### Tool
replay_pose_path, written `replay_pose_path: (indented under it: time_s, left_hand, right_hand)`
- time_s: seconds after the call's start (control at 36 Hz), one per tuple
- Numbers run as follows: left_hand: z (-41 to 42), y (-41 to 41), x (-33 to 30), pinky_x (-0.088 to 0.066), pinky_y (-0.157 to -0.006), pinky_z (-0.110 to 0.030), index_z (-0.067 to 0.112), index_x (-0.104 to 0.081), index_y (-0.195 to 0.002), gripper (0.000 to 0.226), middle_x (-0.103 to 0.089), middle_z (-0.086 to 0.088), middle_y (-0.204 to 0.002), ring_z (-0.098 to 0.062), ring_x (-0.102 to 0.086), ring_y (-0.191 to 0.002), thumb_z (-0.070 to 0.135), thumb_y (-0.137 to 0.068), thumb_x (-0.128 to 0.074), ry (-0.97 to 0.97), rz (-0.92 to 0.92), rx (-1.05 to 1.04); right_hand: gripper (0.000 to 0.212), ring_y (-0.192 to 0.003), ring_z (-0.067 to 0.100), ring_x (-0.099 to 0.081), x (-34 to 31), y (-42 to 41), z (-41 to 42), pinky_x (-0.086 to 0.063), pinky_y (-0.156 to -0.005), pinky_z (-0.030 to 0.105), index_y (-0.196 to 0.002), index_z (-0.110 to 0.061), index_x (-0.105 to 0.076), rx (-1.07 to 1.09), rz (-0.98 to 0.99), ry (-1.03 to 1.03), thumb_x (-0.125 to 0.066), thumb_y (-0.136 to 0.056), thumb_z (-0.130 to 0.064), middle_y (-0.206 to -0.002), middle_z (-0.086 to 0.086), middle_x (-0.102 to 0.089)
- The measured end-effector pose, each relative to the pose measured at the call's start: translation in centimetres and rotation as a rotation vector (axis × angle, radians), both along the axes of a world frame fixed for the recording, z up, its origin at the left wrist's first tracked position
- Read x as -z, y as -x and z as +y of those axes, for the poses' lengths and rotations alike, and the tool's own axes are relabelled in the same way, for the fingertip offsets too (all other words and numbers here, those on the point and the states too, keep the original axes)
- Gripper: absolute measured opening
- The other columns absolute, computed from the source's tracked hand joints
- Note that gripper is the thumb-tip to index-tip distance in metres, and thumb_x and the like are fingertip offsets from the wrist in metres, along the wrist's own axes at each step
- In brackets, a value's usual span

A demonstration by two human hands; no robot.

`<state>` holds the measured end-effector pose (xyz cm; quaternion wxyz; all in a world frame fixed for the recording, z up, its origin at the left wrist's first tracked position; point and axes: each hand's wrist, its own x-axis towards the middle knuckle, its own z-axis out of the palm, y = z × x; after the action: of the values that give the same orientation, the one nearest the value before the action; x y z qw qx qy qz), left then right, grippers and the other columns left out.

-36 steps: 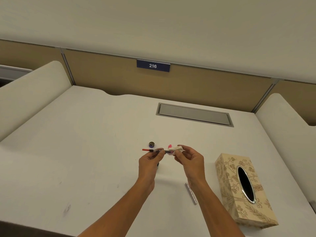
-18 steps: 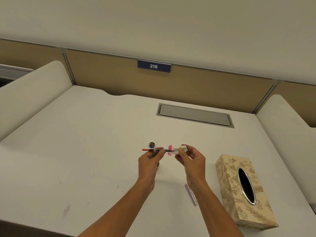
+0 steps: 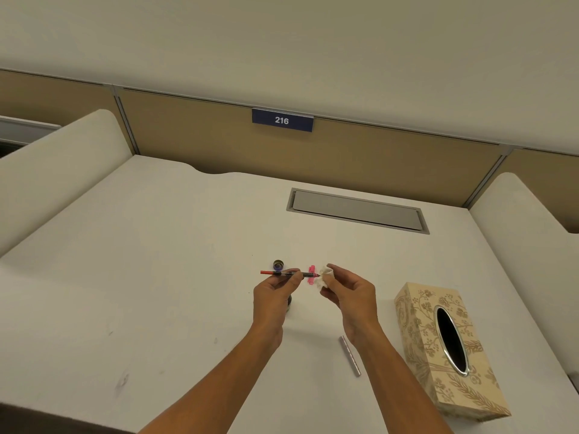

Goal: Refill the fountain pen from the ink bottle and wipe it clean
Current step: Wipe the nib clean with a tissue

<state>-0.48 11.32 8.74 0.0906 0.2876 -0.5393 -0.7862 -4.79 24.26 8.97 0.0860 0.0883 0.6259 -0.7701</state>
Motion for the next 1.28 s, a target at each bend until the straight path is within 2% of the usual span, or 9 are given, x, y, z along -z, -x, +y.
replay_pose_path:
  time_s: [0.17, 0.25, 0.47, 0.64, 0.78, 0.94, 1.03, 1.14, 1.28]
  left_hand:
    - [-0.1, 0.1, 0.0, -0.04, -0.079, -0.021, 0.019, -0.075, -0.096, 0.013, -0.074, 0.006, -0.093, -0.006, -0.061, -0.093, 0.022, -0.084, -0.073, -0.008, 0.0, 0.005]
    - [0.0, 0.1, 0.2, -0.041, -0.072, -0.018, 0.02, -0.075, -0.094, 0.01, -0.074, 0.006, -0.091, -0.007, -0.061, -0.089, 0.023, -0.084, -0.074, -0.001, -0.006, -0.002]
    - [0.2, 0.1, 0.4, -0.041, -0.069, -0.016, 0.012, -0.074, -0.105, 0.022, -0.073, 0.001, -0.096, -0.009, -0.061, -0.091, 0.021, -0.085, -0.073, 0.005, -0.036, -0.02]
    - [0.3, 0.0, 0.5, -0.041, -0.074, -0.017, 0.012, -0.074, -0.105, 0.023, -0.074, 0.0, -0.1, -0.007, -0.062, -0.094, 0.022, -0.084, -0.073, -0.007, -0.033, -0.001]
    - [0.5, -0.2, 0.6, -0.038, -0.092, -0.027, 0.012, -0.073, -0.107, 0.025, -0.074, 0.0, -0.102, -0.003, -0.06, -0.094, 0.023, -0.084, -0.073, -0.02, -0.033, 0.022]
    - [0.8, -0.1, 0.4, -0.038, -0.093, -0.028, 0.015, -0.074, -0.103, 0.021, -0.074, 0.0, -0.103, -0.007, -0.061, -0.097, 0.024, -0.084, -0.073, -0.007, -0.026, 0.02]
    - [0.8, -0.2, 0.4, -0.042, -0.095, -0.029, 0.017, -0.075, -0.1, 0.019, -0.075, 0.001, -0.099, -0.01, -0.062, -0.095, 0.024, -0.083, -0.074, -0.001, -0.024, 0.026]
    - [0.8, -0.3, 0.5, -0.044, -0.094, -0.031, 0.017, -0.076, -0.097, 0.016, -0.072, 0.007, -0.085, -0.006, -0.058, -0.08, 0.023, -0.083, -0.074, -0.009, -0.012, 0.045]
    - [1.0, -0.4, 0.4, -0.044, -0.096, -0.031, 0.018, -0.076, -0.097, 0.015, -0.075, 0.003, -0.095, -0.01, -0.062, -0.093, 0.022, -0.082, -0.075, 0.0, -0.01, 0.056]
  right_hand:
    - [0.025, -0.096, 0.024, -0.073, 0.3, 0.2, 0.1, -0.06, -0.083, 0.031, -0.114, -0.006, -0.07, -0.086, -0.038, 0.061, -0.06, -0.093, 0.003, -0.105, 0.005, -0.076]
    - [0.029, -0.099, 0.027, -0.073, 0.4, 0.2, 0.2, -0.059, -0.087, 0.032, -0.114, -0.003, -0.069, -0.126, -0.067, 0.108, -0.056, -0.092, 0.01, -0.105, 0.008, -0.076]
    - [0.044, -0.106, 0.027, -0.07, 0.1, -0.2, 0.5, -0.053, -0.097, 0.035, -0.118, -0.005, -0.068, -0.185, -0.037, 0.06, -0.066, -0.08, 0.017, -0.108, 0.009, -0.075]
    - [0.035, -0.101, 0.022, -0.072, -0.1, -0.4, 0.5, -0.054, -0.095, 0.031, -0.107, -0.016, -0.073, -0.174, 0.02, -0.041, -0.072, -0.081, 0.008, -0.102, 0.004, -0.077]
    - [0.023, -0.087, 0.021, -0.074, -0.3, -0.7, 0.5, -0.059, -0.077, 0.024, -0.109, -0.013, -0.074, -0.123, 0.081, -0.121, -0.07, -0.088, -0.005, -0.09, -0.001, -0.079]
    - [0.022, -0.082, 0.016, -0.074, -0.1, -0.6, 0.5, -0.059, -0.072, 0.021, -0.104, -0.027, -0.072, -0.104, 0.123, -0.227, -0.07, -0.089, -0.01, -0.085, -0.008, -0.078]
    - [0.019, -0.084, 0.014, -0.074, 0.0, -0.6, 0.6, -0.059, -0.075, 0.022, -0.105, -0.023, -0.074, -0.099, 0.132, -0.251, -0.07, -0.089, -0.012, -0.089, -0.007, -0.078]
    - [0.016, -0.082, 0.015, -0.074, 0.2, -0.5, 0.6, -0.06, -0.077, 0.024, -0.105, -0.015, -0.074, -0.088, 0.14, -0.293, -0.069, -0.09, -0.012, -0.091, -0.002, -0.077]
    - [0.013, -0.078, 0.019, -0.074, 0.6, -0.2, 0.6, -0.061, -0.078, 0.029, -0.102, -0.008, -0.075, -0.078, 0.13, -0.313, -0.067, -0.092, -0.008, -0.087, 0.006, -0.076]
